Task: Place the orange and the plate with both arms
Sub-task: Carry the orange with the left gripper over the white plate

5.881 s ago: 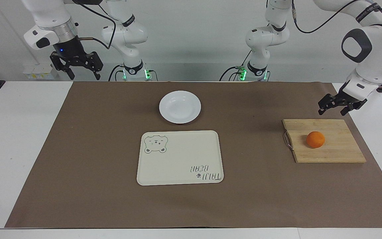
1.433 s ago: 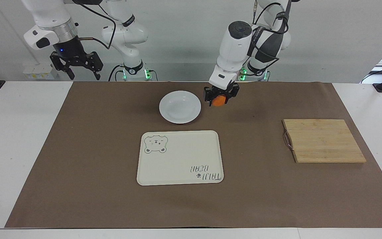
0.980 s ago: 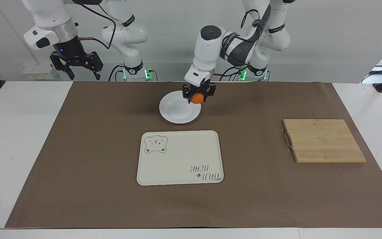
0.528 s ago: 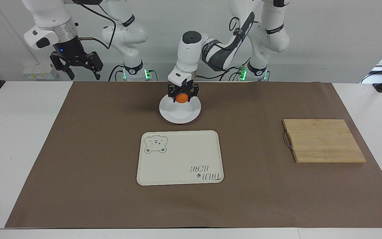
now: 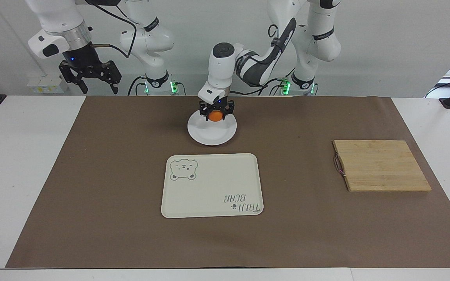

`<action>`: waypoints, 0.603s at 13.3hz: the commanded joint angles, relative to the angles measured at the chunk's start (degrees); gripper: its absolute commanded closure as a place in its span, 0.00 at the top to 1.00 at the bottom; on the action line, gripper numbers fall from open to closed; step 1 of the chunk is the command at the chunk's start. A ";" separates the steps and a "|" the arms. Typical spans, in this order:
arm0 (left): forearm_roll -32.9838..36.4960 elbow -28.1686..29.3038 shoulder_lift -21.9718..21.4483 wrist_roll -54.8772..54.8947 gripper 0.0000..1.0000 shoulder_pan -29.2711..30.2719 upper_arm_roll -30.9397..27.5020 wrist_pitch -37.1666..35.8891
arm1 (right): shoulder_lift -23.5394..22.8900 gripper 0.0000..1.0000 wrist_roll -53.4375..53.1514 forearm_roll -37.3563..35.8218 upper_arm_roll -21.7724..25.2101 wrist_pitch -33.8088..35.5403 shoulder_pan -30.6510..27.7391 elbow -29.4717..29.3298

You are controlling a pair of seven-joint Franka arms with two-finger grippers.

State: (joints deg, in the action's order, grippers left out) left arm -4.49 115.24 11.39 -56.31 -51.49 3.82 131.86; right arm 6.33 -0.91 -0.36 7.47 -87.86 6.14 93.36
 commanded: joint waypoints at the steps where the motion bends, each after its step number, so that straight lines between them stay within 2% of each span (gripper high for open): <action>1: -0.52 2.10 0.29 -0.21 0.00 -2.21 -1.18 2.87 | 0.17 1.00 -1.11 -0.35 -0.43 0.49 -0.60 -0.11; 4: -0.35 2.19 3.80 -0.38 0.00 -3.79 -1.18 5.51 | 0.17 1.00 -1.20 -0.35 0.09 0.67 -0.69 -0.11; 6: -0.35 2.10 4.08 -0.90 0.00 -4.50 -1.18 5.69 | 0.17 1.00 -1.11 -0.35 0.01 0.76 -0.69 -0.11; 7: -0.35 2.45 4.25 -1.08 0.31 -4.85 -1.18 5.69 | 0.17 1.00 -1.11 -0.35 0.01 0.76 -0.60 -0.11; 8: -0.35 2.62 4.34 -1.95 0.85 -6.07 -1.27 6.30 | 0.17 1.00 -1.11 -0.35 0.01 0.76 -0.60 -0.11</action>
State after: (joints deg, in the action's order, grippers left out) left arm -4.49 116.74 16.39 -56.63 -55.08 3.72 136.56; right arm 6.33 -0.91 -0.36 7.85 -87.85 5.91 93.36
